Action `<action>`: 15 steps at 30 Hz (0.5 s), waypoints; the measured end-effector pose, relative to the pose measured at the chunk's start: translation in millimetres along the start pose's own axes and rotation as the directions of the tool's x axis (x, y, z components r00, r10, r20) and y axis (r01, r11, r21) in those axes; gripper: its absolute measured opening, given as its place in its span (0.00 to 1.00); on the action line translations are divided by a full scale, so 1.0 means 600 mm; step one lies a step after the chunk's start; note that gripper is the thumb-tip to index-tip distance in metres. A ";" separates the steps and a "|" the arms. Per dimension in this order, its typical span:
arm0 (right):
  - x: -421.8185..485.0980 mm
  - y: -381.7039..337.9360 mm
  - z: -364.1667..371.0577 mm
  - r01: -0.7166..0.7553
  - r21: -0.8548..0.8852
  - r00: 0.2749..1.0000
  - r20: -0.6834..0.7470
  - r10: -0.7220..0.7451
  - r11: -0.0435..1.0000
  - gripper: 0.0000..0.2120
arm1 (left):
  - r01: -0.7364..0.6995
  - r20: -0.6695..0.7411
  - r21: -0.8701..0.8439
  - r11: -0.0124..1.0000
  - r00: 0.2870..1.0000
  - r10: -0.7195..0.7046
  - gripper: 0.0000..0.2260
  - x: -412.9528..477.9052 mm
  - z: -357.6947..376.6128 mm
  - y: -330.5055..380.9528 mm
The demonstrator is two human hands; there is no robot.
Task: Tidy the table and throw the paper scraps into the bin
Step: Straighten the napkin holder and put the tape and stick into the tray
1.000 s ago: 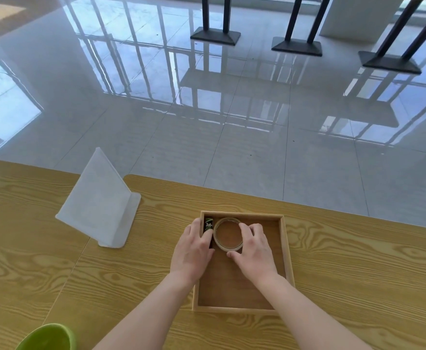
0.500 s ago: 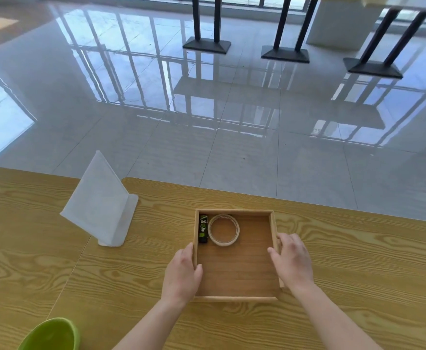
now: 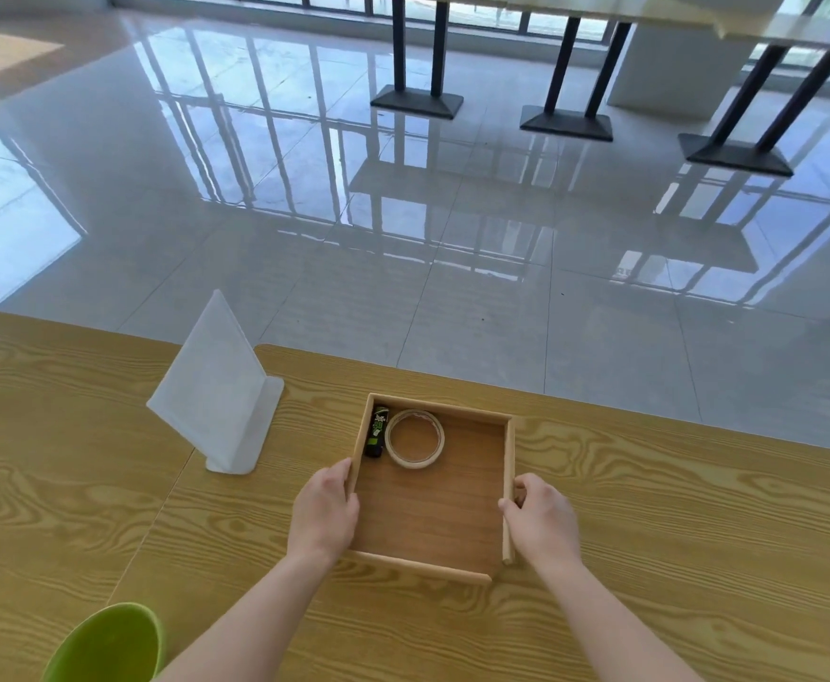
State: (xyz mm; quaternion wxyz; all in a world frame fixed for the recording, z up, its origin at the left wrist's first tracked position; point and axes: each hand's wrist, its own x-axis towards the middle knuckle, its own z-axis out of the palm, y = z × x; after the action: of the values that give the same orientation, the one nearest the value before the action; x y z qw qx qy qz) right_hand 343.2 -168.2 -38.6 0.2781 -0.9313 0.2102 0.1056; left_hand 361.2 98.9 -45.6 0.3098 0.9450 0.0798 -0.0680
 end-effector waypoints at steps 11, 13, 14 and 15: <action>0.020 -0.111 0.058 0.087 0.010 0.996 0.028 -0.087 0.996 0.16 | 0.105 -0.088 -0.025 0.994 0.990 -0.107 0.21 0.028 -0.061 -0.073; 0.023 -0.128 0.067 0.096 0.011 0.995 0.037 -0.096 0.995 0.17 | 0.108 -0.108 -0.026 0.994 0.988 -0.110 0.22 0.030 -0.069 -0.087; 0.023 -0.136 0.072 0.100 0.013 0.994 0.040 -0.100 0.995 0.17 | 0.111 -0.118 -0.031 0.993 0.987 -0.114 0.23 0.031 -0.072 -0.093; 0.024 -0.143 0.076 0.103 0.016 0.994 0.040 -0.104 0.995 0.17 | 0.116 -0.127 -0.037 0.993 0.985 -0.120 0.23 0.032 -0.076 -0.098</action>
State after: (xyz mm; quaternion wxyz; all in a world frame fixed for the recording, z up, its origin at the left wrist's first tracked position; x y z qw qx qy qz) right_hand 390.9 -82.5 -40.2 0.2940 -0.9366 0.1566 0.1088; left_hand 372.3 175.0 -46.5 0.3134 0.9363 0.1566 -0.0239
